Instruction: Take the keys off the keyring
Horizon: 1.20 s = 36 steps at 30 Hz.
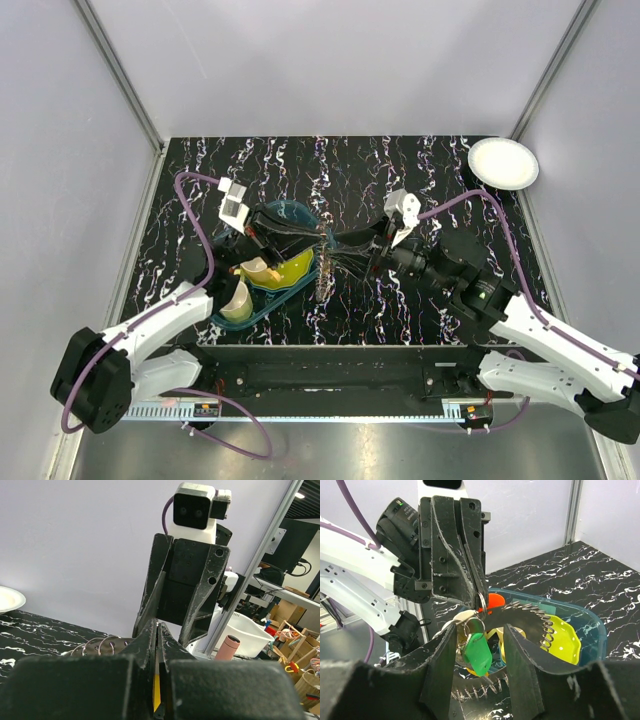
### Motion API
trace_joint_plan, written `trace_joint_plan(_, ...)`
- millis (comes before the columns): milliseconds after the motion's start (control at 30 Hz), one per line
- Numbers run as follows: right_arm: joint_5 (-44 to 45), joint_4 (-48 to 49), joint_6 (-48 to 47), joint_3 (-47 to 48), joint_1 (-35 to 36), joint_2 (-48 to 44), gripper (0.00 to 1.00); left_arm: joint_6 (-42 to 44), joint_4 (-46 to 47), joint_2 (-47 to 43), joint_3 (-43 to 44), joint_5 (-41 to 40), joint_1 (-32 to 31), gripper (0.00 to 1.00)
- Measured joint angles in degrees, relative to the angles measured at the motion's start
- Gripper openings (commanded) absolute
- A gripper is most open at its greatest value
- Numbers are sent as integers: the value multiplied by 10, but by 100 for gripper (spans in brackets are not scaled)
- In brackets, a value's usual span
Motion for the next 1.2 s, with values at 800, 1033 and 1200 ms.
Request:
trace_joint_plan(800,-69,7,-21,27,0,27,38,-16,7,-22,0,36,3,0)
trace_joint_plan(1033,-87,23,-23,27,0,45,23,-23,7,-24,0,40,3,0)
trace_joint_plan(1200,-112,42,-24,27,0,56,0,-27,8,-33,0,41,8,0)
